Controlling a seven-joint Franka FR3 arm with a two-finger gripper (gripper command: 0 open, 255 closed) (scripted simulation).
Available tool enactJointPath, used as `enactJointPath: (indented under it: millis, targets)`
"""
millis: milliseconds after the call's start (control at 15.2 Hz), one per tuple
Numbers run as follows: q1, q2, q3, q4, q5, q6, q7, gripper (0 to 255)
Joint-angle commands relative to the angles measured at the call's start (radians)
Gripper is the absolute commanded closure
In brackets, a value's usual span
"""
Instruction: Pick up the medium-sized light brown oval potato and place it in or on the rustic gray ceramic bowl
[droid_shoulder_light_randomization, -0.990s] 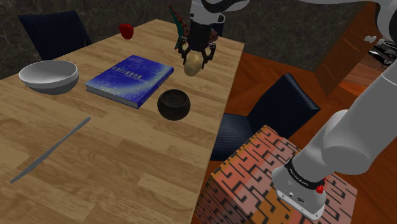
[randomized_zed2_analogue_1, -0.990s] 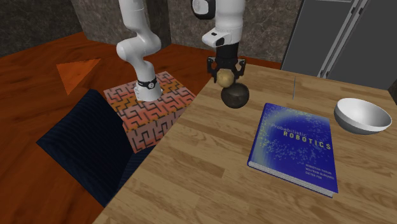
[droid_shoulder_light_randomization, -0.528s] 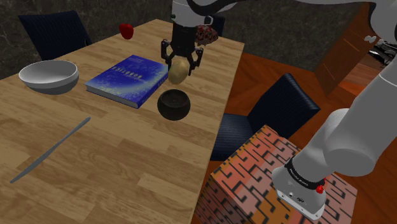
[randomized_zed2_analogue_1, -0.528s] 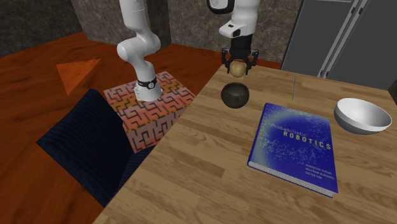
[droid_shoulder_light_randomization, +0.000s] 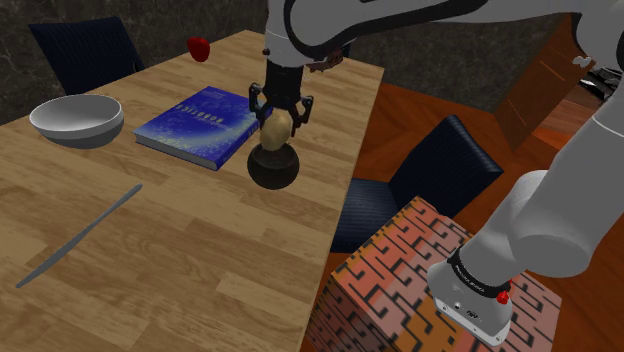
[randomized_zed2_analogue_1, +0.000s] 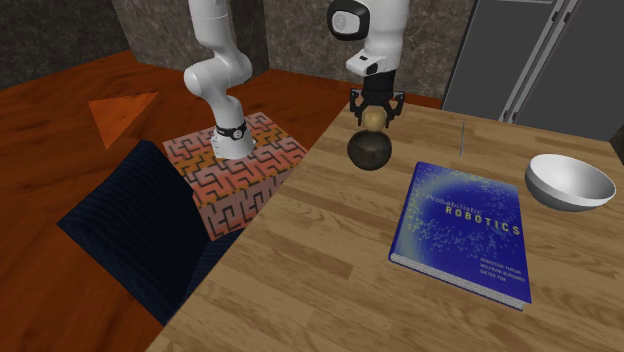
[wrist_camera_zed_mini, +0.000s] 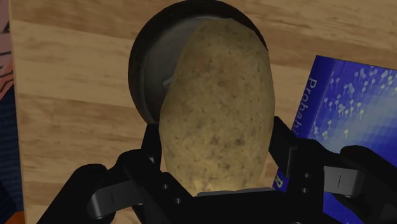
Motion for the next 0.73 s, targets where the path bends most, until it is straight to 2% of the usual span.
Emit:
enactJointPath:
  millis: [0,264,660]
  targets:
    - [0.001,0.006,0.000,-0.020,-0.001,0.026,0.000,255]
    - [0.001,0.022,0.000,-0.055,-0.004,0.077,0.001,255]
    - [0.001,0.024,0.000,-0.057,-0.004,0.081,0.001,255]
